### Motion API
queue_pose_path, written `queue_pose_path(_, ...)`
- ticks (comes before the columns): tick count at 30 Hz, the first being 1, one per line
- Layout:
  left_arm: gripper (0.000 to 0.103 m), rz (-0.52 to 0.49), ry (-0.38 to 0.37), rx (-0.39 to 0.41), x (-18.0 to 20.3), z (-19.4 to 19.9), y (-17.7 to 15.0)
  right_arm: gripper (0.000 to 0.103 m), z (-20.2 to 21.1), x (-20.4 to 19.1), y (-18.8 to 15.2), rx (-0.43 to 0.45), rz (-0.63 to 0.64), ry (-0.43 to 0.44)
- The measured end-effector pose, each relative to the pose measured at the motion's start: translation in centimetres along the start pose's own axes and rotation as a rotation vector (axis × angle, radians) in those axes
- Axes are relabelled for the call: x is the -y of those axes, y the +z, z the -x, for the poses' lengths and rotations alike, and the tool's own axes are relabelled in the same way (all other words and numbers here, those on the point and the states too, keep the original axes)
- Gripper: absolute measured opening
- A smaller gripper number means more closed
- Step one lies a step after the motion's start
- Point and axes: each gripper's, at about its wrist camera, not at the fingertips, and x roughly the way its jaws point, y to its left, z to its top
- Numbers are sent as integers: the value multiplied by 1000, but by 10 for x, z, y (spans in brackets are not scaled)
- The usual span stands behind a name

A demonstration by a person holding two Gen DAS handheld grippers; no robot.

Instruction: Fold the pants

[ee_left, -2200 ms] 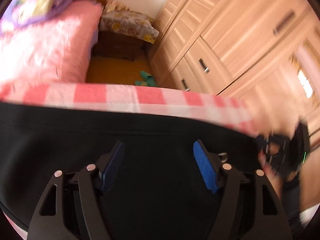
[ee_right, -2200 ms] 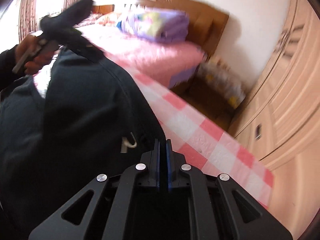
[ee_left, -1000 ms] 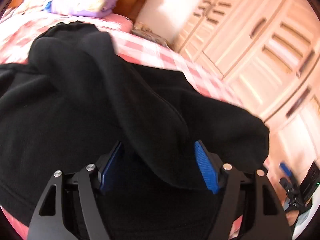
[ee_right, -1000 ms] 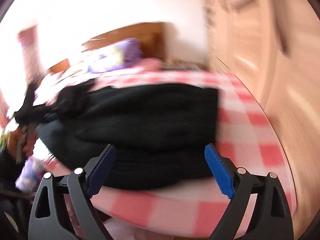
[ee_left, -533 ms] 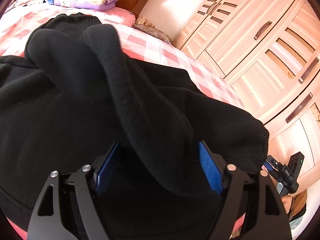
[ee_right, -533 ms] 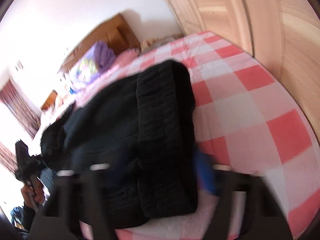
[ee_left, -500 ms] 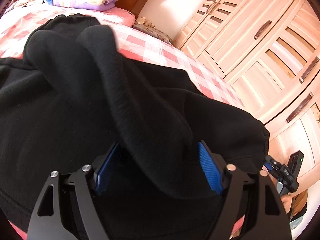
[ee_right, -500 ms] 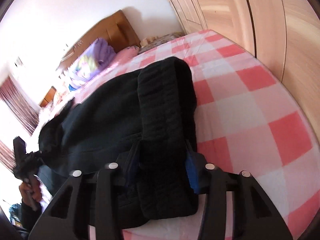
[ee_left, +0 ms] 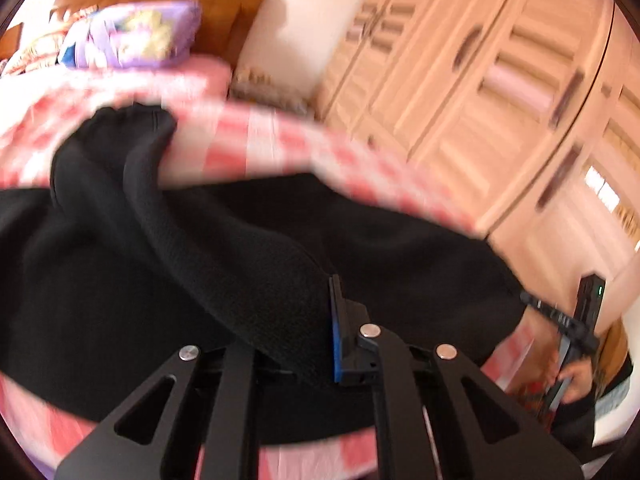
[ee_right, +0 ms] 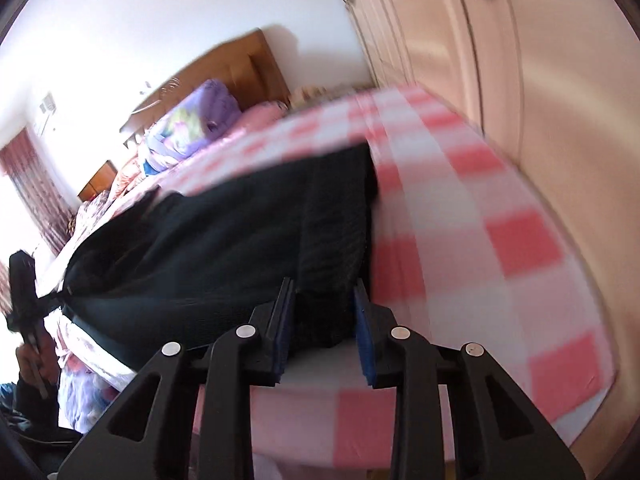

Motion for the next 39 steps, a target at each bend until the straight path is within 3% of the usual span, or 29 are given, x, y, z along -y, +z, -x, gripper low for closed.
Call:
queue_pose_path(3,10,22,47,-65,-9,-21,-27,30,8,-4,0,17,9,-8)
queue_pose_path(7,10,61,13,-33,-16,-9,-24,30,21,-17,7,45,56,-8)
queue_pose_path(10,10,35,31,-27,-11,-5,-23,34,2,-11,-4,-2,65,-65)
queue_pose_path(12,12,27,48,-49,-9,-13,-29,34,-1,-7,-11,19,51,-71)
queue_pose_path(14,14,14,75,-46,-11,-16,-33,48,1,-1,-9,-8,-7,-48)
queue_pose_path(15,16,8,80,-45,-10,-15,-35,66,3,-1,-7,-13,-14,-71)
queue_pose_path(16,16,0,80,-46,-9,-13,-35,68,10,-6,-3,0,-4,-117)
queue_pose_path(18,17,-4,74,-47,-13,-13,-36,68,22,-22,2,49,48,-138)
queue_pose_path(21,17,8,65,-36,-17,-16,-40,70,28,-71,4,94,169,-73)
queue_pose_path(24,17,15,65,-30,-17,-16,-41,71,1,-130,-9,34,304,29)
queue_pose_path(28,16,6,74,-28,-15,-13,-41,70,-49,-183,-28,-58,443,-13)
queue_pose_path(30,13,-7,74,-12,-10,-8,-39,70,-51,-192,-31,-59,462,9)
queue_pose_path(32,13,-48,92,-1,-1,-3,-35,70,-39,-191,-34,-73,472,136)
queue_pose_path(34,13,-51,88,-11,-1,-3,-31,70,-30,-190,-46,-98,528,194)
queue_pose_path(39,13,22,42,-50,-12,-8,-30,63,-24,-182,-76,-134,618,134)
